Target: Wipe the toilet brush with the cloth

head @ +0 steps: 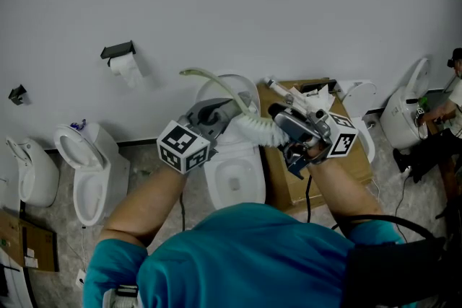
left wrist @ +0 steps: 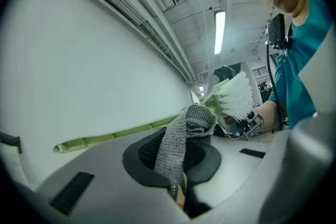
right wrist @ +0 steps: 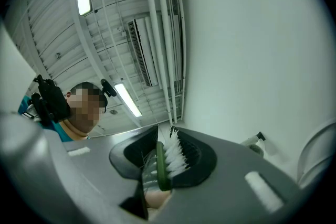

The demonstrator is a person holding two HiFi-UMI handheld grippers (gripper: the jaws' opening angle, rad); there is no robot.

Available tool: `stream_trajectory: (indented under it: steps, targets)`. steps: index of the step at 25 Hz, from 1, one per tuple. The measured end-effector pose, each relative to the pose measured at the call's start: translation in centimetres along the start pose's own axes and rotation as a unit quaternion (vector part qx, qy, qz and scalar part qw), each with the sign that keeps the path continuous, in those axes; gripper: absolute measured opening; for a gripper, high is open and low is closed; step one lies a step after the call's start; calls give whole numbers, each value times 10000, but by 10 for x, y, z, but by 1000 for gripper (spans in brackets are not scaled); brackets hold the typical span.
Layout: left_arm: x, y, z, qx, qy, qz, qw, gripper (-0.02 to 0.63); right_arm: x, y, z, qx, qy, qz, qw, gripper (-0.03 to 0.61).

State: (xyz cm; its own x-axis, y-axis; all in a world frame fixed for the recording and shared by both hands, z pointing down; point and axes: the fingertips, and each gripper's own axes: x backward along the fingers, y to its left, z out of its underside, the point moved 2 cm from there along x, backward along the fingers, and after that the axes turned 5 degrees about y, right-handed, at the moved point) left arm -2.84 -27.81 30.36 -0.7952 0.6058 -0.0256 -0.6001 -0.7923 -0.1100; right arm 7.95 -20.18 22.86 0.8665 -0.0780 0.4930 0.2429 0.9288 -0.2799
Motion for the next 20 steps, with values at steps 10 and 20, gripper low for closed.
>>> stream_trajectory:
  steps: [10,20]
  targets:
    - [4,28,6,489,-102,-278,9984,20,0,0,0,-51,37,-65,10000,75]
    - [9,52,9,792,-186,-595,9949,21,-3,3,0,-127,54,-214,9997,75]
